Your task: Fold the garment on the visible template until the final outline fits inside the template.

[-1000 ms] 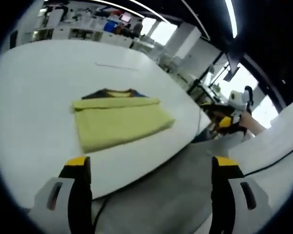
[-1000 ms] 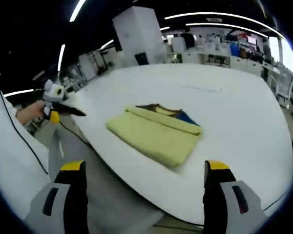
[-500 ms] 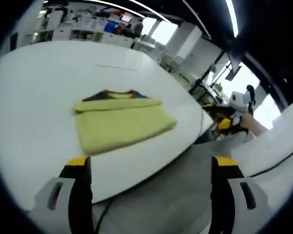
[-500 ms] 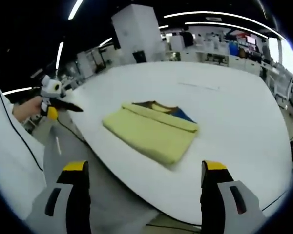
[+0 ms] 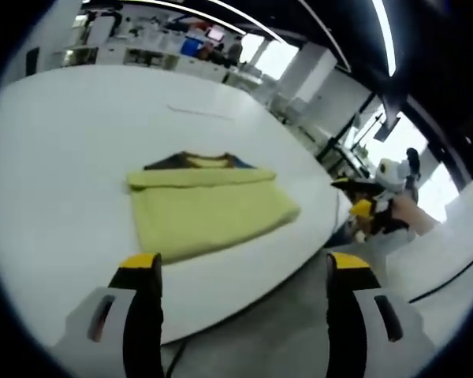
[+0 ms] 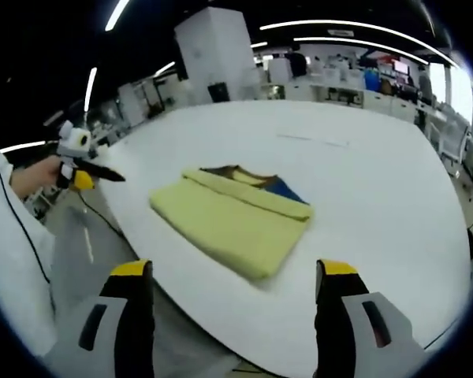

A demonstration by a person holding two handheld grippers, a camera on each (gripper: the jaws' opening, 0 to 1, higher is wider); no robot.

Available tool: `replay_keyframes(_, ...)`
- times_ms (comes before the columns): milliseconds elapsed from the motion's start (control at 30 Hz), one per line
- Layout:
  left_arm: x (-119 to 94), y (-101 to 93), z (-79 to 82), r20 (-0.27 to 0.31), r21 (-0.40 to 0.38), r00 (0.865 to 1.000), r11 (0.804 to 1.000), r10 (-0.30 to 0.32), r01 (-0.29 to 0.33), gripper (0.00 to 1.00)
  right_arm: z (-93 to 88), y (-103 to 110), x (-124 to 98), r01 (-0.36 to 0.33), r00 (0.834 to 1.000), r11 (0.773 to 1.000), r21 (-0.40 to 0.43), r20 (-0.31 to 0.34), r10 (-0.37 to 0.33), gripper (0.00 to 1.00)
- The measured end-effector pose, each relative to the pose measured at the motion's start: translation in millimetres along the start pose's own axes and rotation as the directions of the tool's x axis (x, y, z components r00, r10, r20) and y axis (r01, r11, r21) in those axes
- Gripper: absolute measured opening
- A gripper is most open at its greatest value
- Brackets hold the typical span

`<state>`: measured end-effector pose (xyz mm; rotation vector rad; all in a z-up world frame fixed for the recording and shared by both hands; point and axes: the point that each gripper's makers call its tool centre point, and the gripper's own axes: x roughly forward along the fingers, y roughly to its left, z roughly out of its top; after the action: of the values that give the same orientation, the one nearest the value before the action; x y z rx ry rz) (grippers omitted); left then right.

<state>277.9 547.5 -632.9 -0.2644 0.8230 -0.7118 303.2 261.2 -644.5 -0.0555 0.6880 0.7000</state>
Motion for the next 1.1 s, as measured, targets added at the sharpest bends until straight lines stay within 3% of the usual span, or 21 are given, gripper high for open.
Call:
replay_keyframes(367, 20, 17.6, 12.7, -0.003, -0.008, 1.000, 1.000, 0.012, -0.012, 0.77, 6.2, -27, 27, 0.045, 0.999, 0.997, -0.060, -0.006, -0.045, 0.76)
replay_keyframes(800, 38, 57.1, 31.4, 0.014, -0.015, 0.998, 0.998, 0.066, -0.066, 0.72, 11.8, -59, 53, 0.089, 0.996, 0.992, -0.085, -0.019, -0.091, 0.68)
replay_keyframes(1100, 53, 84.8, 35.7, -0.002, 0.024, 0.994, 0.994, 0.107, -0.107, 0.62, 10.6, -77, 72, 0.105, 0.994, 0.990, -0.098, -0.030, -0.109, 0.60)
